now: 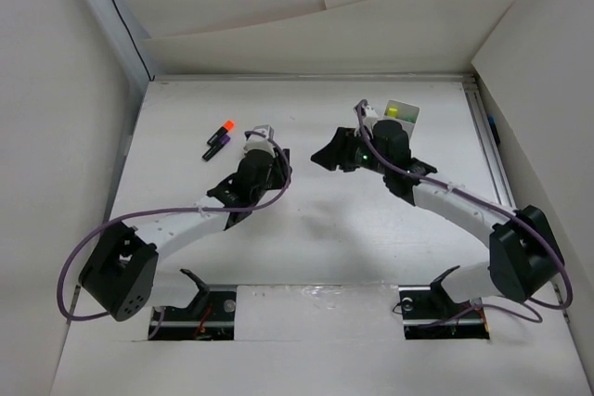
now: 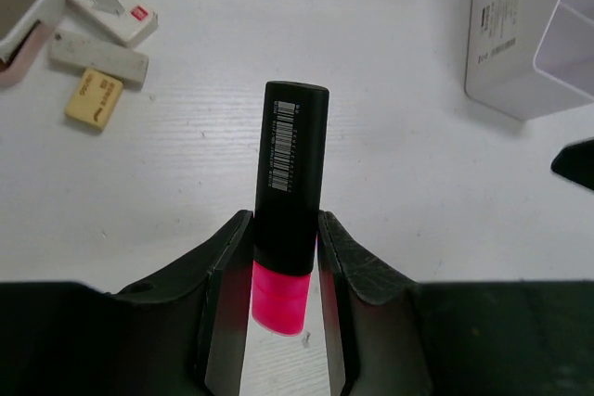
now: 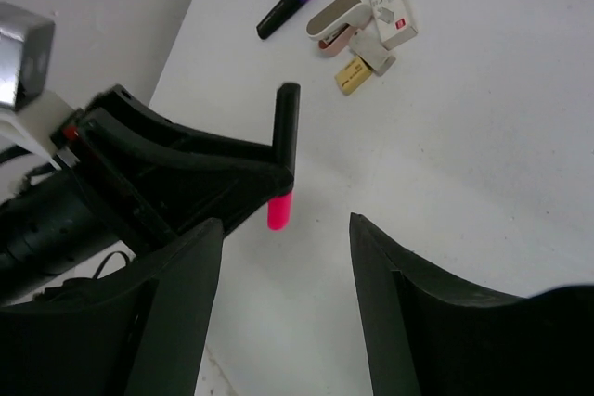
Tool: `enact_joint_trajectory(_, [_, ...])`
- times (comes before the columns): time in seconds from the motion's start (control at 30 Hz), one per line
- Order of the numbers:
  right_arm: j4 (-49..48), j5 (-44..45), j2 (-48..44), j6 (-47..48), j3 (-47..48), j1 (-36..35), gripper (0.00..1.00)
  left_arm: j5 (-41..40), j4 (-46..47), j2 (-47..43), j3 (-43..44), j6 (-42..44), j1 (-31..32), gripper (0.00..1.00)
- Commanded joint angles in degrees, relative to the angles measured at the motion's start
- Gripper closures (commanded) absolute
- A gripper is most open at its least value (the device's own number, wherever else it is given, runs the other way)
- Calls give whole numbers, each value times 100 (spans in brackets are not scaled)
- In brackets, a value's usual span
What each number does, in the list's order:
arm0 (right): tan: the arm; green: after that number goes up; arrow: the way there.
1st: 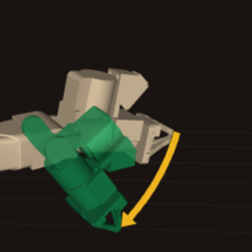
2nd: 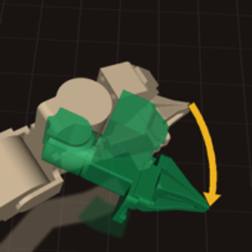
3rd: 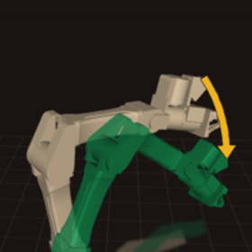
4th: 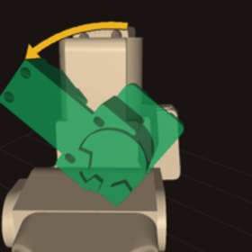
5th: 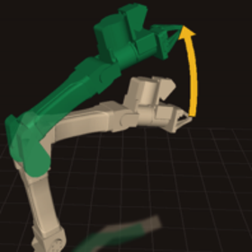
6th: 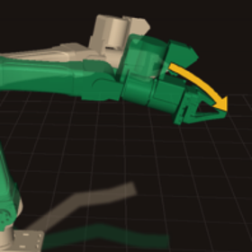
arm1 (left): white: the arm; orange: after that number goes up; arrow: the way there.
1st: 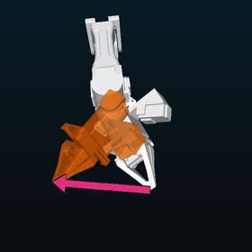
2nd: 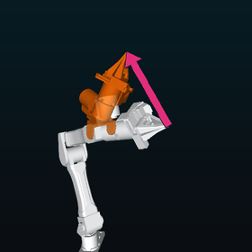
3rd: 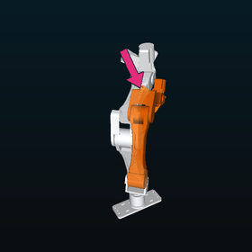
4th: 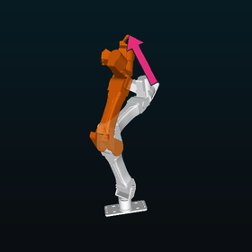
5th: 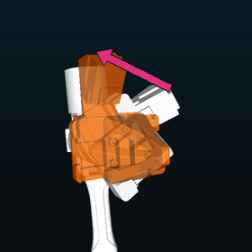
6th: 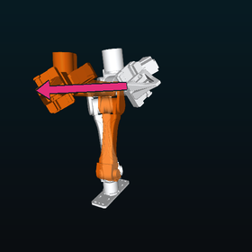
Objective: Sort the stationery into containers
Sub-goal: Pick up the pen from the center of the board.
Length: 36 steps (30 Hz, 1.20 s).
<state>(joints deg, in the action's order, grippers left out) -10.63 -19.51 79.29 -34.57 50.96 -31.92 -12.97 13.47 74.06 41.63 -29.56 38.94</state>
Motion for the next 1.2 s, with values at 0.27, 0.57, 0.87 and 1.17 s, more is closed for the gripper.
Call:
enact_joint_trajectory(0.27, [-448,114,1105,-357,1029,-173,34,989,1754,-524,-946,108,-9,91])
enact_joint_trajectory(0.57, [-448,35,1721,-534,1399,-446,36,1341,2107,-586,-1201,399,-9,90])
enact_joint_trajectory(0.87, [-448,272,1889,-586,1505,-552,63,1341,2282,-472,-1148,522,-9,90])
enact_joint_trajectory(1.17, [-343,719,1836,-639,1505,-605,95,1209,2282,-472,-1087,539,-9,70])
